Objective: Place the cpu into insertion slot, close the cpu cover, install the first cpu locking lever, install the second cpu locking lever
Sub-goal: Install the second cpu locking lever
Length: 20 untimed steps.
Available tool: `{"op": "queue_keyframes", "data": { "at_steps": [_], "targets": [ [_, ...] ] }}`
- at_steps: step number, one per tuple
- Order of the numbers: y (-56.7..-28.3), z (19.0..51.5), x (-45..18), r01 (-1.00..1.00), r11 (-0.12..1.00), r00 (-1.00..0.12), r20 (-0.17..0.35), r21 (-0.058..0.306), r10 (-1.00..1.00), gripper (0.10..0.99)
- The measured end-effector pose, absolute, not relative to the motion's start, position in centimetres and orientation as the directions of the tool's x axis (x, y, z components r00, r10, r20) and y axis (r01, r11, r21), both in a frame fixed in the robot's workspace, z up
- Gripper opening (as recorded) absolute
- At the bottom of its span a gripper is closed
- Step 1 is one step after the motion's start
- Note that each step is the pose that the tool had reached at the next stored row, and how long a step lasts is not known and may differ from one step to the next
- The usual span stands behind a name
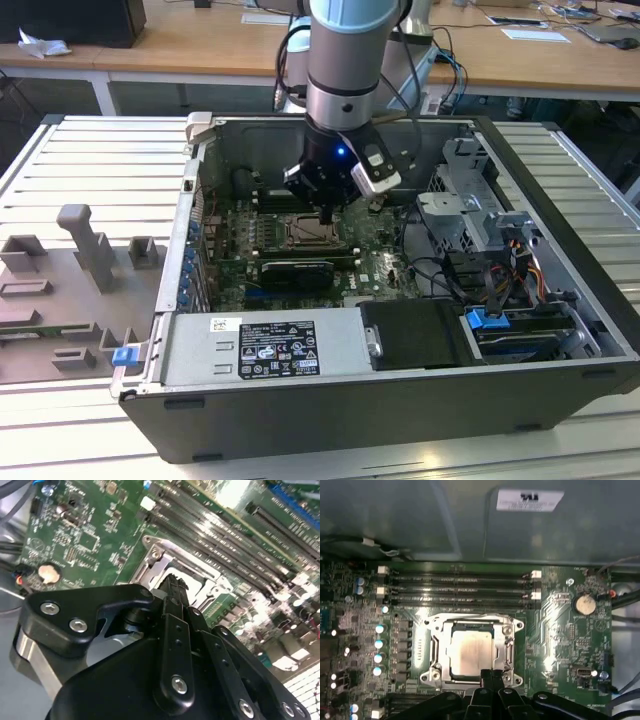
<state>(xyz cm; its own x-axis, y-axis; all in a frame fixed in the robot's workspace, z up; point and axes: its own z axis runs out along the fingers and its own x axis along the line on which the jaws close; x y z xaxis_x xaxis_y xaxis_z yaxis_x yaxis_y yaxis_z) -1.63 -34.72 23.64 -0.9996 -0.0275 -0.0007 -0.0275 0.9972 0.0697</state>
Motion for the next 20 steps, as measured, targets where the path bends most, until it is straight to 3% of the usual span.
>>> {"op": "queue_keyframes", "data": {
  "at_steps": [9,20],
  "targets": [
    [-37.1,23.3,-2.0,-0.04,0.996,-0.999,0.0,0.081,-0.04,0.106],
    [-37.7,23.1,-4.6,-0.055,0.991,-0.998,-0.002,0.12,-0.055,0.106]
  ]
}}
